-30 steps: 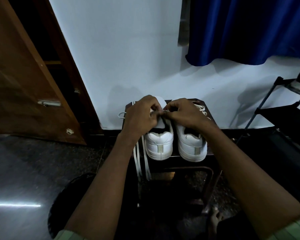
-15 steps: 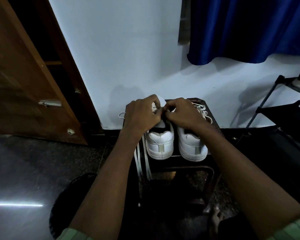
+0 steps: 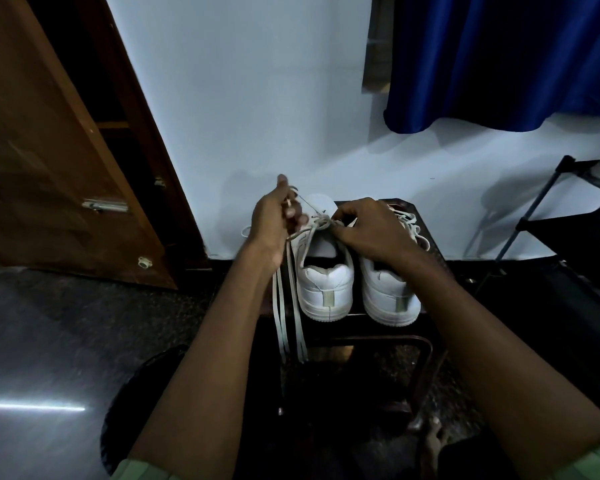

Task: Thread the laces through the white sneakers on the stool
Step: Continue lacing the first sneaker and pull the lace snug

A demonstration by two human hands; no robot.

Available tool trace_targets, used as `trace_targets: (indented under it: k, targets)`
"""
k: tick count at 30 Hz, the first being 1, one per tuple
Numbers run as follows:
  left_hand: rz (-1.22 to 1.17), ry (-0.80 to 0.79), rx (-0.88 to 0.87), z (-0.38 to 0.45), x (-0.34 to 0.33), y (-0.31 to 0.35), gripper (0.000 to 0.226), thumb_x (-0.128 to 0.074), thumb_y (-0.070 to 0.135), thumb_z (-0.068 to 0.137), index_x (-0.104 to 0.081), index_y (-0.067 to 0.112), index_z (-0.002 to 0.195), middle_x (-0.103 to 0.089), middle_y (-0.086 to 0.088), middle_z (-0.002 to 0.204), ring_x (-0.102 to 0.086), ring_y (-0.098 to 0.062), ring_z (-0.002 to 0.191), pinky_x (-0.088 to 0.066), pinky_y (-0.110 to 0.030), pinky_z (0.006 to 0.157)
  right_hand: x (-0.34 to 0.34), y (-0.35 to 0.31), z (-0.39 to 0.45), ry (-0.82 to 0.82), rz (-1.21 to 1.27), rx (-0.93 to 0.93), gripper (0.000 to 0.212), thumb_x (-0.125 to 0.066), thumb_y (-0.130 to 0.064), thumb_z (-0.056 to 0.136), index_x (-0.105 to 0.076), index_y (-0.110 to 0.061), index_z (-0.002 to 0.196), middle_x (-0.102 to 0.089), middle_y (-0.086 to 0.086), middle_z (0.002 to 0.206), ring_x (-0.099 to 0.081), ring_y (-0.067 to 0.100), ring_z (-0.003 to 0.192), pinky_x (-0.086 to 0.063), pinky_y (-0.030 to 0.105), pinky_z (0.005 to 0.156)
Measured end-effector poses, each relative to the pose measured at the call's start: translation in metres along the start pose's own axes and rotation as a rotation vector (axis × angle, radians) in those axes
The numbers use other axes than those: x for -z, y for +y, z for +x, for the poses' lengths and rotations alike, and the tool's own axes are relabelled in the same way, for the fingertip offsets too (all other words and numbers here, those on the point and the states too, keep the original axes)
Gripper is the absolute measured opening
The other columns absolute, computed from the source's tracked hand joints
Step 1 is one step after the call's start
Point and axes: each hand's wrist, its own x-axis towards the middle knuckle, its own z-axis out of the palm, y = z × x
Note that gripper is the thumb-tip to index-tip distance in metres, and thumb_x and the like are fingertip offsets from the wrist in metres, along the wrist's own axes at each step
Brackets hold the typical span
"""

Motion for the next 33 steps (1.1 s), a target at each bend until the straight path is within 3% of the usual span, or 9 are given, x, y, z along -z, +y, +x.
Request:
trace_targets:
  k: [3, 5, 10, 13, 16, 20, 26, 30, 33]
  targets:
    - [0.907, -0.031, -0.29, 0.005, 0.017, -0.005, 0.064, -0.059, 0.074, 0.09, -0.058, 0.016, 0.063, -0.042, 0.007, 0.048, -0.045, -0.016, 0.051, -0.039, -0.031, 0.057, 0.001, -0.002, 0.0, 0.004, 0.007, 0.01, 0.027, -0.066, -0.045, 0.083, -0.075, -0.02, 0.079, -0.073, -0.001, 0.074, -0.068, 0.018, 0.076, -0.057, 0.042, 0.074]
    - [1.158, -0.09, -0.426, 0.01, 0.02, -0.01, 0.058, -0.064, 0.077, 0.083, -0.062, 0.025, 0.057, -0.046, 0.008, 0.048, -0.048, -0.012, 0.053, -0.04, -0.03, 0.058, 0.001, -0.004, -0.002, 0.01, 0.006, 0.007, 0.029, -0.062, -0.047, 0.08, -0.075, -0.021, 0.08, -0.073, -0.002, 0.075, -0.068, 0.017, 0.077, -0.057, 0.042, 0.074]
    - [1.229, -0.006, -0.56, 0.009, 0.02, -0.011, 0.044, -0.068, 0.08, 0.076, -0.062, 0.037, 0.068, -0.065, 0.014, 0.071, -0.063, -0.01, 0.076, -0.048, -0.03, 0.067, 0.001, -0.004, -0.002, 0.003, 0.008, -0.002, 0.036, -0.058, -0.053, 0.077, -0.077, -0.023, 0.082, -0.074, -0.004, 0.076, -0.069, 0.017, 0.08, -0.057, 0.042, 0.076]
    - [1.224, -0.076, -0.552, 0.006, 0.022, -0.009, 0.042, -0.071, 0.067, 0.084, -0.064, 0.033, 0.062, -0.062, 0.011, 0.062, -0.057, -0.009, 0.065, -0.043, -0.028, 0.063, 0.001, -0.003, -0.001, 0.008, 0.016, 0.0, 0.04, -0.056, -0.056, 0.074, -0.077, -0.022, 0.081, -0.074, -0.004, 0.077, -0.069, 0.016, 0.08, -0.057, 0.042, 0.078]
    - [0.549, -0.22, -0.448, -0.004, 0.008, -0.004, 0.043, -0.07, 0.035, 0.099, -0.059, 0.019, 0.061, -0.049, 0.008, 0.056, -0.043, -0.009, 0.054, -0.034, -0.028, 0.06, 0.001, -0.003, -0.001, 0.0, 0.008, -0.004, 0.04, -0.058, -0.058, 0.077, -0.076, -0.023, 0.08, -0.074, -0.003, 0.077, -0.069, 0.017, 0.08, -0.057, 0.041, 0.077]
    - [-0.227, -0.094, -0.169, -0.006, -0.005, 0.009, 0.038, -0.058, 0.031, 0.105, -0.056, 0.017, 0.07, -0.055, -0.002, 0.067, -0.049, -0.013, 0.057, -0.039, -0.029, 0.058, 0.002, -0.003, -0.001, -0.01, 0.015, -0.02, 0.044, -0.054, -0.06, 0.073, -0.075, -0.023, 0.08, -0.074, -0.004, 0.076, -0.069, 0.017, 0.081, -0.057, 0.041, 0.078]
    - [0.926, -0.023, -0.562, -0.001, 0.005, -0.009, 0.035, -0.061, 0.056, 0.098, -0.059, 0.024, 0.084, -0.055, 0.011, 0.062, -0.057, -0.013, 0.064, -0.042, -0.034, 0.066, 0.0, 0.0, 0.0, -0.001, 0.005, 0.001, 0.039, -0.053, -0.053, 0.076, -0.071, -0.019, 0.074, -0.071, 0.001, 0.071, -0.067, 0.019, 0.075, -0.056, 0.043, 0.072]
    - [1.212, -0.072, -0.624, -0.007, 0.001, -0.007, 0.036, -0.071, 0.068, 0.085, -0.074, 0.033, 0.091, -0.048, 0.015, 0.054, -0.054, -0.015, 0.069, -0.043, -0.031, 0.069, 0.002, -0.003, -0.002, -0.02, -0.012, 0.005, 0.025, -0.048, -0.039, 0.069, -0.063, -0.019, 0.07, -0.068, 0.001, 0.069, -0.064, 0.025, 0.075, -0.053, 0.04, 0.067]
    - [1.122, -0.038, -0.645, -0.011, -0.002, -0.005, 0.03, -0.075, 0.064, 0.084, -0.078, 0.035, 0.093, -0.06, 0.011, 0.067, -0.052, -0.015, 0.067, -0.037, -0.028, 0.066, 0.0, -0.003, -0.001, -0.013, -0.03, 0.018, 0.028, -0.046, -0.041, 0.073, -0.061, -0.016, 0.071, -0.066, 0.001, 0.068, -0.064, 0.026, 0.074, -0.053, 0.04, 0.066]
